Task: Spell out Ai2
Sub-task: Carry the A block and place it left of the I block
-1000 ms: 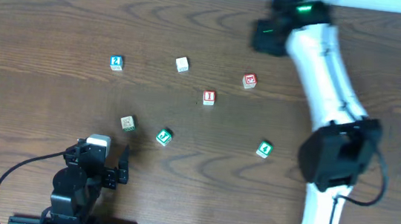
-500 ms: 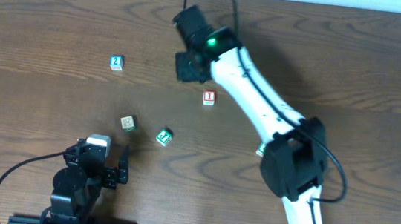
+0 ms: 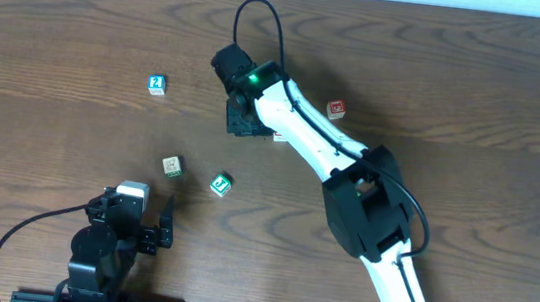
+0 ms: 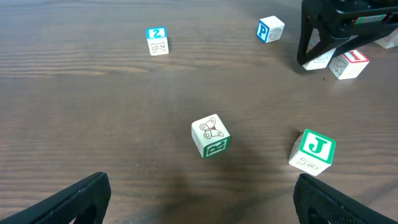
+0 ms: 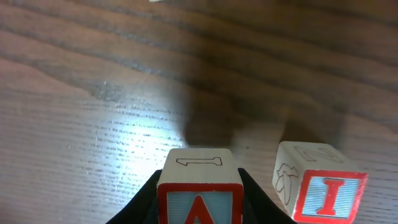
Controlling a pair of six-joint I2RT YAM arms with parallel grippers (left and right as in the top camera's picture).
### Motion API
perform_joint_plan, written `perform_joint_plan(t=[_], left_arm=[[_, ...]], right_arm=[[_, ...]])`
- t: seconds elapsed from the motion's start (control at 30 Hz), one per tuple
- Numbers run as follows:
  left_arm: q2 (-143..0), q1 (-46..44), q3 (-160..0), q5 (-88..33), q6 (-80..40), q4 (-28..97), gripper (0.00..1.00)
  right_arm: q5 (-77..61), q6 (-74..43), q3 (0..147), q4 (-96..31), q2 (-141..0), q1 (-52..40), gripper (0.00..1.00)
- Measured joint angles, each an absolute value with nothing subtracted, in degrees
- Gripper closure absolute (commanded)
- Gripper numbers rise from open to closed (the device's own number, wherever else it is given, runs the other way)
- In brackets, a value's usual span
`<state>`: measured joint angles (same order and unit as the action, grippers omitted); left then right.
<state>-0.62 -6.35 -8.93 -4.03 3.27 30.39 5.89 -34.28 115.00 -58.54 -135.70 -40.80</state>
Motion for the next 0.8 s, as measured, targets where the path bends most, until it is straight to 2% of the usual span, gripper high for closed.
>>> perform_joint_plan(t=[0.5, 0.57, 0.63, 0.8], left_arm=[[-0.6, -6.3, -8.9, -4.0, 3.3, 30.4, 0.05], [-0.6, -6.3, -8.9, -4.0, 3.3, 30.4, 0.05], [-0.6, -6.3, -8.9, -4.0, 3.3, 30.4, 0.05], [-0.6, -6.3, -8.9, -4.0, 3.3, 30.4, 0.05]], right_arm=[[7.9, -35.6, 110.5, -57.4, -135.7, -41.2, 0.99], [7.9, -35.6, 110.5, -57.3, -135.7, -41.3, 0.98], [8.0, -35.6, 110.5, -57.1, -135.7, -41.3, 0.92], [8.0, -35.6, 110.5, -56.2, -135.7, -41.3, 0.94]])
